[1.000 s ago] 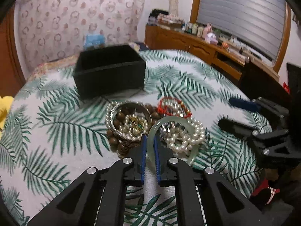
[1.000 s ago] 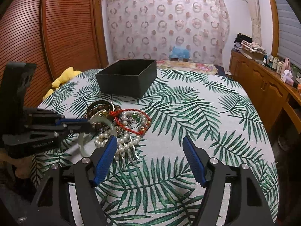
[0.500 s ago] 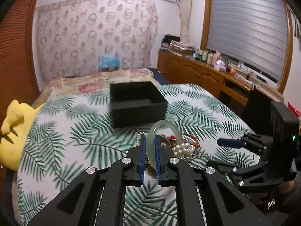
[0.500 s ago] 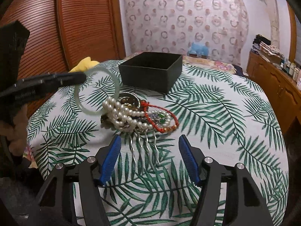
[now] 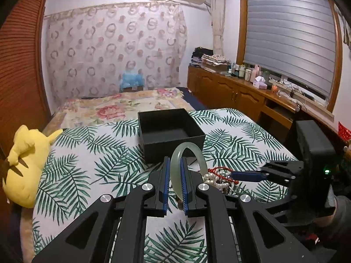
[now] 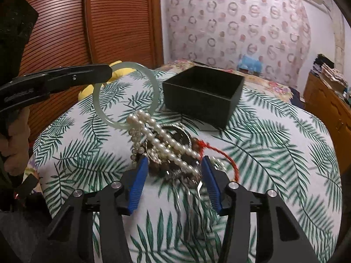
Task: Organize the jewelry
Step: 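Grasp the pearl necklace with the right tool and lift it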
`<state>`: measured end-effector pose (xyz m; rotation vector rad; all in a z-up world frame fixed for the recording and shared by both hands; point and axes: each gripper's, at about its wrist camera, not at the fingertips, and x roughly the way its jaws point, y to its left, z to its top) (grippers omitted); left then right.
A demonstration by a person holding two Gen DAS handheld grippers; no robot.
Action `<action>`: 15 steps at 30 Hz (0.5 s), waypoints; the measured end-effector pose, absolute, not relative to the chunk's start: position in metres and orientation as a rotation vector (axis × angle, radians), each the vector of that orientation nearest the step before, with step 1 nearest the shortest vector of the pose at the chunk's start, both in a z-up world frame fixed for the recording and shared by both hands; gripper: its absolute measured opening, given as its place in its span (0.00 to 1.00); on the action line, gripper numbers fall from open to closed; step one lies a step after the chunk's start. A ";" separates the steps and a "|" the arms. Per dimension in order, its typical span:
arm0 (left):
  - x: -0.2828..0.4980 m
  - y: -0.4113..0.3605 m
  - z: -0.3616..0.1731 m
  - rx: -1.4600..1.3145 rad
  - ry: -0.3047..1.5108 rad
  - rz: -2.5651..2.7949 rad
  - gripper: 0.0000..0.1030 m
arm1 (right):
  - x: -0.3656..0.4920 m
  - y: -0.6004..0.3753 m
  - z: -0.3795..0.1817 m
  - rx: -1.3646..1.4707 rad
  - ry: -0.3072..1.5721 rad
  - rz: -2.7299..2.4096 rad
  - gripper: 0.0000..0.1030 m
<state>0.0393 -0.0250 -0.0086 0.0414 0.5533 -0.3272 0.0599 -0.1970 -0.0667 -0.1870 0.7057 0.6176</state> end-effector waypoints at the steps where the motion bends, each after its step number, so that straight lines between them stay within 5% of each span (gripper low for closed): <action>1: 0.040 -0.025 -0.008 0.041 0.552 -0.328 0.08 | 0.064 -0.192 -0.068 -0.198 0.711 0.621 0.47; 4: 0.040 -0.025 -0.007 0.041 0.551 -0.328 0.08 | 0.069 -0.181 -0.068 -0.235 0.708 0.617 0.42; 9: 0.041 -0.020 -0.005 0.037 0.544 -0.319 0.08 | 0.079 -0.178 -0.062 -0.247 0.698 0.594 0.10; 15: 0.044 -0.007 0.000 0.035 0.531 -0.293 0.08 | 0.084 -0.192 -0.033 -0.203 0.644 0.606 0.09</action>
